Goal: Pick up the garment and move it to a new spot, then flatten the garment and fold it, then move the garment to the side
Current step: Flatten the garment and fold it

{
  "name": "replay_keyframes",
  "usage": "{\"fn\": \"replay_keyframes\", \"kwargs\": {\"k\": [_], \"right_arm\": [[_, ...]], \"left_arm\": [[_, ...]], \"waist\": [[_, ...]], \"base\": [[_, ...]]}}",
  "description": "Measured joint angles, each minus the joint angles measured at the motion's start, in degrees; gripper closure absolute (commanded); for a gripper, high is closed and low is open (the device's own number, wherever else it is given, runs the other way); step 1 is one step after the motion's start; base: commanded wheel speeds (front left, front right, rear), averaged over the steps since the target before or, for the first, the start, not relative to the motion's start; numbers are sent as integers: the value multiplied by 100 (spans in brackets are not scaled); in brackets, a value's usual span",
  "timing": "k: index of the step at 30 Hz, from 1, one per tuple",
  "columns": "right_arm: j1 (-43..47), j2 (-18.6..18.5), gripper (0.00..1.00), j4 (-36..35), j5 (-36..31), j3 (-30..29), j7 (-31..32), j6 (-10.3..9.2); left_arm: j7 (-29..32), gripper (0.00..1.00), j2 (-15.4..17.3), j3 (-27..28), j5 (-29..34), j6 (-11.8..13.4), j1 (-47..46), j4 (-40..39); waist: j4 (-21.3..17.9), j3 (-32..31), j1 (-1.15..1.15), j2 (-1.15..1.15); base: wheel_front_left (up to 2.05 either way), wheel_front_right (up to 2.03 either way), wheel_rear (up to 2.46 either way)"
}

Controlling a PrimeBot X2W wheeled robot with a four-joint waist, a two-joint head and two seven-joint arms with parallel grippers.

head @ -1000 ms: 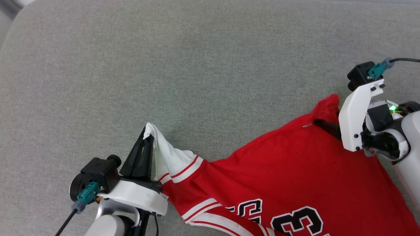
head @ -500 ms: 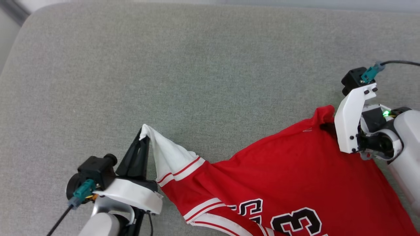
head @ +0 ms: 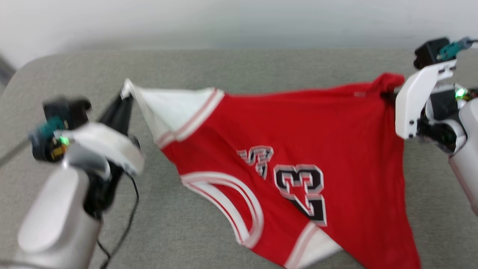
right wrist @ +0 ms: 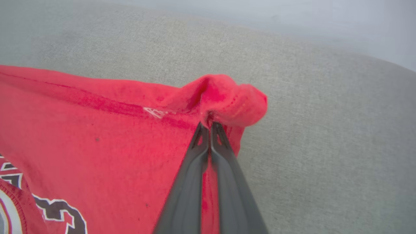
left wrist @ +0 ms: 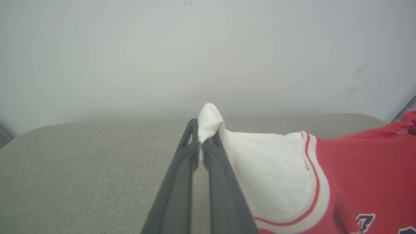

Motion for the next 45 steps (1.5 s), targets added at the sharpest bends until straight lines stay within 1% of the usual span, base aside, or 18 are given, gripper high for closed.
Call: {"fn": "replay_keyframes", "kwargs": {"k": [6,9,13,20,28,34,40,45], "right_arm": [[-625,282,100,378,-358,-196,-712,1],[-1029,366,100,486,-498,-297,-1049,1],[-1627,488,100,626,-670,-444,-1428,2],[-2734,603,100,790,-951,-791,-1983,4],[-3959,501,100,840,-1235,-1131,-2319,5],[-4567,477,100,879,-1428,-1290,-2397,5],[-4686,604,100,1054,-1518,-1301,-2472,5],[-4626,721,100,1221,-1517,-1150,-2477,4]], "left_arm": [[68,100,2,90,-9,-167,-1488,1265],[27,100,-3,67,121,-179,-2206,1750],[-52,100,56,74,277,-174,-3083,2269],[-275,100,197,102,504,-132,-4518,2808],[-364,100,272,99,632,-191,-5968,3004],[-433,100,274,92,659,-241,-6685,3133],[-610,100,185,49,648,-296,-6764,3435],[-730,100,107,19,545,-405,-6676,3698]], "waist": [[-316,-195,0,0],[-438,-185,0,0],[-522,-26,0,0],[-599,439,0,0],[-554,1169,0,0],[-463,1848,1,0],[-393,2437,1,0],[-377,2745,1,0]], "base": [[0,0,0],[0,0,0],[0,0,0],[0,0,0],[0,0,0],[0,0,0],[0,0,0],[0,0,0]]}}
